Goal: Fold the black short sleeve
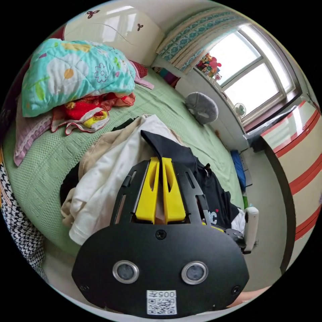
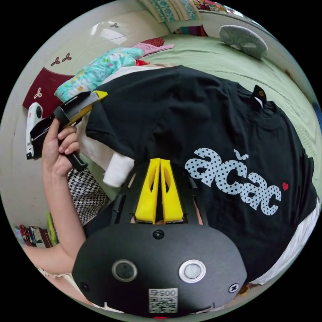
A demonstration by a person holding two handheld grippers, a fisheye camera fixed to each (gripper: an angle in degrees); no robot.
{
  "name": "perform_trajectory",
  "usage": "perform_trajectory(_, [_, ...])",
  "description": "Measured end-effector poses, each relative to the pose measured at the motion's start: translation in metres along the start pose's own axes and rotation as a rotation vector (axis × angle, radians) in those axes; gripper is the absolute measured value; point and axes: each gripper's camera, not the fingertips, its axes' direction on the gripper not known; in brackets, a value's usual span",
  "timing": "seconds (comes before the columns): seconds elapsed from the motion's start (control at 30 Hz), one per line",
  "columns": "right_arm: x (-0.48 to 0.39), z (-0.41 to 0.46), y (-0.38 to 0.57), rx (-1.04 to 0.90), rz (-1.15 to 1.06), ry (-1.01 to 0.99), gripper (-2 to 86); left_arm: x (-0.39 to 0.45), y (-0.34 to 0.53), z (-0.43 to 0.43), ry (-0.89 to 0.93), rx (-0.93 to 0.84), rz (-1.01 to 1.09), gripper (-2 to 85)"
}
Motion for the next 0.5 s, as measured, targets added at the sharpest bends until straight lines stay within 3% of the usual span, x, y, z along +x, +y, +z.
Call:
perform_trajectory(0.13, [-0.011,0.032,-0.016,-0.101,-0.021,0.086,-1.1,0.0,-0.004,0.001,-0.042,-0.011,0.022,-0.2])
perform_trajectory(0.33, [-0.028,0.03,-0.024,-0.11,-0.082,0.072,-1.1,-0.003,-0.004,0.003,-0.028,-0.003,-0.031,-0.1])
perform_trajectory(0.5, [-0.035,0.035,-0.023,-0.23,-0.193,0.025,-1.1,0.003,-0.002,0.007,-0.039,-0.002,-0.033,-0.2])
